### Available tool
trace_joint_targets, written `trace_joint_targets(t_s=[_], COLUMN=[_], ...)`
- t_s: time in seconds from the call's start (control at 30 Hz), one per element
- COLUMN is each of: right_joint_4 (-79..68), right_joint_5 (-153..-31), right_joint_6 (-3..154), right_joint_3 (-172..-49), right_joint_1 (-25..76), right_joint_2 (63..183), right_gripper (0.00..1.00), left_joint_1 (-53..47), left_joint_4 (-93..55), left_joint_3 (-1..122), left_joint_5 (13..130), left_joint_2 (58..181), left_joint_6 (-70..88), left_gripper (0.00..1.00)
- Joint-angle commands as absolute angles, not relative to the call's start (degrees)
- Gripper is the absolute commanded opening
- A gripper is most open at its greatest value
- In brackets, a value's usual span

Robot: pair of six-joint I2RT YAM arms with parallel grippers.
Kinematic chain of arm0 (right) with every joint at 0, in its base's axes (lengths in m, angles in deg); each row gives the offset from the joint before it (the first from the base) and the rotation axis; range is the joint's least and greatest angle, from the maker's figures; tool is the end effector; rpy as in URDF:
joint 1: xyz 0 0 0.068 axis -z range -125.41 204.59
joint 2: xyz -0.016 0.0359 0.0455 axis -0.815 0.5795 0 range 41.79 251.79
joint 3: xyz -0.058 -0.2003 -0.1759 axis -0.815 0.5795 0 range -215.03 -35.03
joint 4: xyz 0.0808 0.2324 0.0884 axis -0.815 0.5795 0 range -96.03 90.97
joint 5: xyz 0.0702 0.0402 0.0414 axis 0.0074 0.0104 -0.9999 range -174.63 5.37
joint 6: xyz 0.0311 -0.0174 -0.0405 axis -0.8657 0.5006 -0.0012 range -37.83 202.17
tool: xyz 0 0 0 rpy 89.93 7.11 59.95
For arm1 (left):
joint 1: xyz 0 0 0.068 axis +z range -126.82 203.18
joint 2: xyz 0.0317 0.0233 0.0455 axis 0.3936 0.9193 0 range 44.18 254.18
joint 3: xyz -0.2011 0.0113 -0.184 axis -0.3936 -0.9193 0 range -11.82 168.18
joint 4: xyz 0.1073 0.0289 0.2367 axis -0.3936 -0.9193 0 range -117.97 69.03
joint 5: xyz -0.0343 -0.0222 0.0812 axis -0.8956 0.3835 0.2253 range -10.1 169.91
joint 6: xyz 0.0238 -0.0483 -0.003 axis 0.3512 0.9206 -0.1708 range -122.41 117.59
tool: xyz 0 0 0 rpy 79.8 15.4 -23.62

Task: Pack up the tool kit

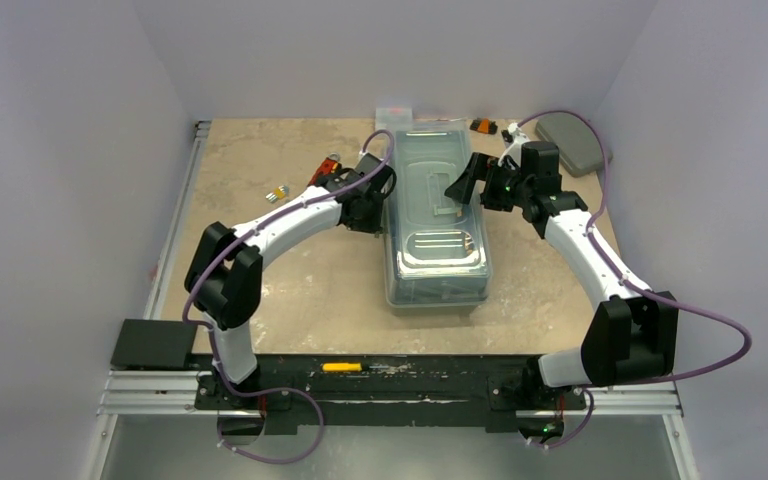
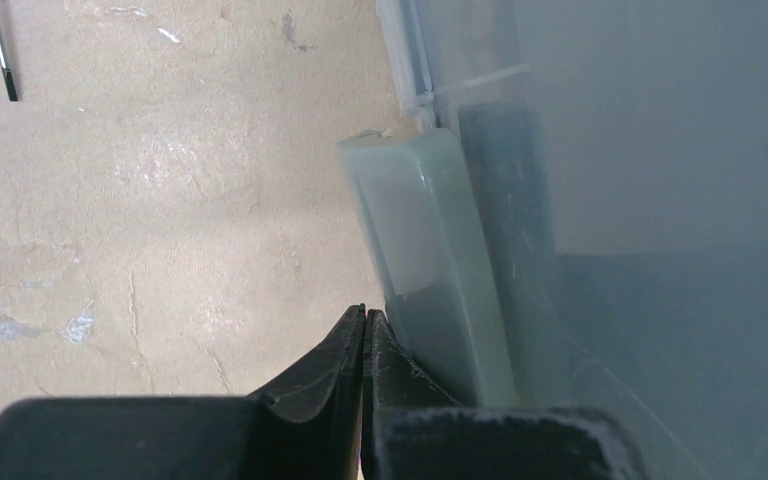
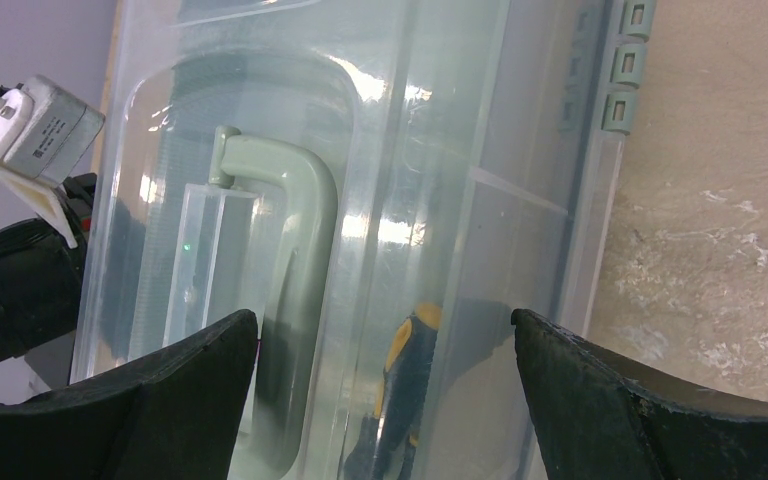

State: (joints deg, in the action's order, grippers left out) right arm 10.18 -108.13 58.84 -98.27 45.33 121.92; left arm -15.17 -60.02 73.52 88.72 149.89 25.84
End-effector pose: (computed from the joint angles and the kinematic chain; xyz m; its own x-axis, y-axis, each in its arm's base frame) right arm 0.3095 0.0647 0.3015 -0.6839 0.2564 -0.6831 -0.2249 0.8166 0.5317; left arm 0.3152 -0.2423 0.2447 -0.8560 0.0806 -0.5107 0.1665 0.9781 -0.1248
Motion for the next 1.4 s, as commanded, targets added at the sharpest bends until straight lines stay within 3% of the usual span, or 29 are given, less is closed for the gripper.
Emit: trace_joint_targets(t_s=[0.0, 1.0, 1.37], right_joint_4=[11.56, 9.42, 3.10], right_joint_5=[-110.24, -111.19, -118.37], right_joint_6=[59.40, 59.16, 55.23], right_joint_3=[-96.57, -92.59, -88.50], right_joint_1=[44.08, 44.10, 44.16], right_joint_2=[122.37, 122.38, 123.26], right_gripper=[0.92, 0.92, 0.92], left_joint_1=[-17.78, -17.71, -13.51], left_joint_4=[-58.25, -49.83, -11.69], left_joint_3=[75.84, 67.53, 54.01], left_joint_5=[86.93, 77.35, 50.68], left_joint_2=[150.98, 156.47, 150.71], left_joint_6=[25.03, 29.77, 41.63], left_gripper=[0.00, 0.00, 0.00])
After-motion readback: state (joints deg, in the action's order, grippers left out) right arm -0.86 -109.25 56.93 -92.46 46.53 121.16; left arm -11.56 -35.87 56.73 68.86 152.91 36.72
